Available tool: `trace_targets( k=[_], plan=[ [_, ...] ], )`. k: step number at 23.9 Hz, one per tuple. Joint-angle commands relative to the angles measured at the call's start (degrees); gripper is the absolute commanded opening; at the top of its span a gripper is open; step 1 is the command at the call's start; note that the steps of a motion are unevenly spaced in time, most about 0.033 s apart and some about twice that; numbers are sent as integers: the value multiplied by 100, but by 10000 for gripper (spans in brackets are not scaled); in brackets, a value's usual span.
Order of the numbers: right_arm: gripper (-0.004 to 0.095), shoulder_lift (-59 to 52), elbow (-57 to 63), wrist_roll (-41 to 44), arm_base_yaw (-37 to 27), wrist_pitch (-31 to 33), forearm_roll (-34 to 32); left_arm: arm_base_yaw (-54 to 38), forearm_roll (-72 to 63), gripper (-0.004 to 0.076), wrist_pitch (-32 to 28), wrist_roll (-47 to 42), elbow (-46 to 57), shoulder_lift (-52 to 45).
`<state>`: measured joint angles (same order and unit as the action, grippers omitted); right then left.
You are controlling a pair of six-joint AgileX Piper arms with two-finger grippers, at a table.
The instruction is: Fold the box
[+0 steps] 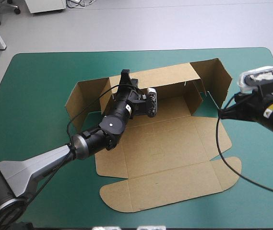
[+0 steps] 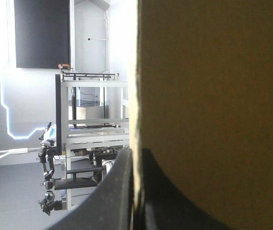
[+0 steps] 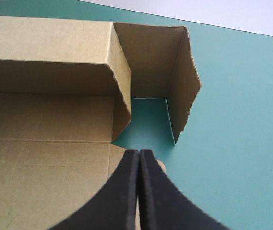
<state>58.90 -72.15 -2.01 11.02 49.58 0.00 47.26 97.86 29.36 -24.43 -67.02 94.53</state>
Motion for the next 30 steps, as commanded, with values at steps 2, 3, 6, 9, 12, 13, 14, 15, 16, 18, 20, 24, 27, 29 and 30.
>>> trace_targets(
  k=[2,3,6,9,12,13,14,15,16,18,20,24,27,29,30],
  plan=[
    [-20,1082,-1523,-172,9,241,0,0,659,-10,219,-40,-207,-256],
    [-19,1260,-1733,-217,-1,295,0,0,659,-10,219,-40,-207,-256],
    [-19,2386,-3040,-371,-1,915,182,0,648,-10,234,-40,-207,-256],
    [-20,3373,-4285,-551,-106,1482,227,0,641,-10,270,-40,-207,-256],
    [-20,4135,-5145,-551,-574,1570,889,13,641,-10,329,-53,-207,-256],
    [-20,4365,-5353,-551,-734,1558,1062,13,641,-10,339,-53,-207,-256],
    [-20,4524,-5459,-551,-857,1504,1154,13,641,-10,350,-63,-207,-256],
    [-20,4673,-5511,-551,-947,1416,1194,13,641,-10,350,-77,-207,-256],
    [-20,4738,-5511,-551,-980,1348,1194,13,641,-10,350,-77,-207,-256],
    [-20,4901,-5522,-551,-1024,1201,1209,13,641,-10,321,-77,-207,-256],
    [-20,5051,-5559,-551,-1024,1052,1209,13,641,-10,321,-77,-207,-256],
    [-19,5364,-5687,-551,-1024,587,1412,13,641,-10,284,-77,-207,-256],
    [-19,5595,-5881,-551,-1024,507,1530,13,641,-10,212,-77,-207,-256],
    [-19,5740,-5998,-595,-1024,547,1640,13,641,-10,188,-77,-207,-256],
    [-19,5812,-6027,-615,-1024,590,1639,13,641,-10,188,-77,-207,-256]
  ],
)
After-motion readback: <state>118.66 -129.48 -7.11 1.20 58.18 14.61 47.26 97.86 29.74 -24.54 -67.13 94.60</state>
